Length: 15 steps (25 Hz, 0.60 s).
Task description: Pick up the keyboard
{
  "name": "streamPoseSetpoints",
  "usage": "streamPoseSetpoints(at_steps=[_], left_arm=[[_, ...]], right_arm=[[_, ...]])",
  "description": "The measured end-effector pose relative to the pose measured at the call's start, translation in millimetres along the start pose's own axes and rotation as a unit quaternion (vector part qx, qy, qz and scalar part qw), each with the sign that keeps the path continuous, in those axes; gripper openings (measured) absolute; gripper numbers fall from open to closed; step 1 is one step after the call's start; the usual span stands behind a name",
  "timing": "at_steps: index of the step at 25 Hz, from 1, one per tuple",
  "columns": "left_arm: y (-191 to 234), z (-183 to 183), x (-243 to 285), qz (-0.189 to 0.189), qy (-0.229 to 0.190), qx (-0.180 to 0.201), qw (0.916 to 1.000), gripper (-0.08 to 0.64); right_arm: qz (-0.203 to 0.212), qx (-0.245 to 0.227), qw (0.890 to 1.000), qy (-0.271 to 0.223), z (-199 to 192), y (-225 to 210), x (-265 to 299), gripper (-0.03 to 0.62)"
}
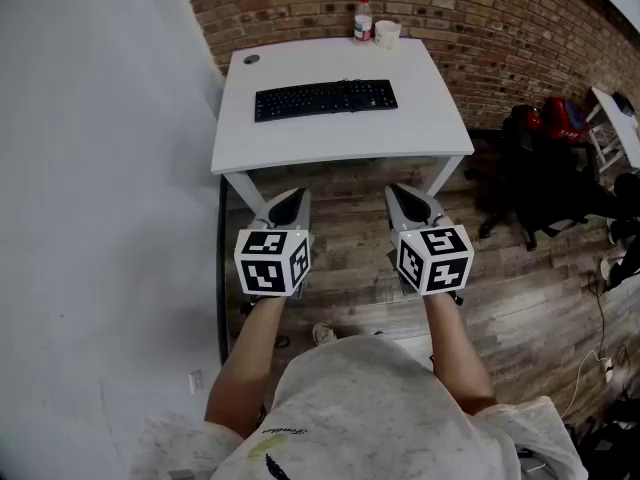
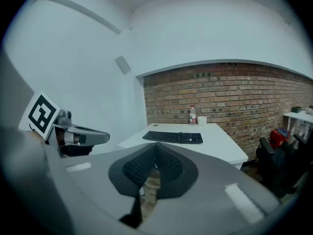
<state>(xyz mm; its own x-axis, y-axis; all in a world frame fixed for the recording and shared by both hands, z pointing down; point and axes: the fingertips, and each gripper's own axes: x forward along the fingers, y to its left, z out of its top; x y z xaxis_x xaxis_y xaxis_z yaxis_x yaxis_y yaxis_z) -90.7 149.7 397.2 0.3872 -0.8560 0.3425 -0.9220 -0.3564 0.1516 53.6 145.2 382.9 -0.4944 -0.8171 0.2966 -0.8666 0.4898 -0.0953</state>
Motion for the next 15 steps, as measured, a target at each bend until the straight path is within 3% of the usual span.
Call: streamPoseSetpoints(at_steps=[15], left_arm=[[55, -1, 21, -0.026, 0.011, -0.001, 0.9996, -0.008]], right_arm=[[-0.024, 0.023, 0.999, 0.004, -1, 18, 47, 0.009]])
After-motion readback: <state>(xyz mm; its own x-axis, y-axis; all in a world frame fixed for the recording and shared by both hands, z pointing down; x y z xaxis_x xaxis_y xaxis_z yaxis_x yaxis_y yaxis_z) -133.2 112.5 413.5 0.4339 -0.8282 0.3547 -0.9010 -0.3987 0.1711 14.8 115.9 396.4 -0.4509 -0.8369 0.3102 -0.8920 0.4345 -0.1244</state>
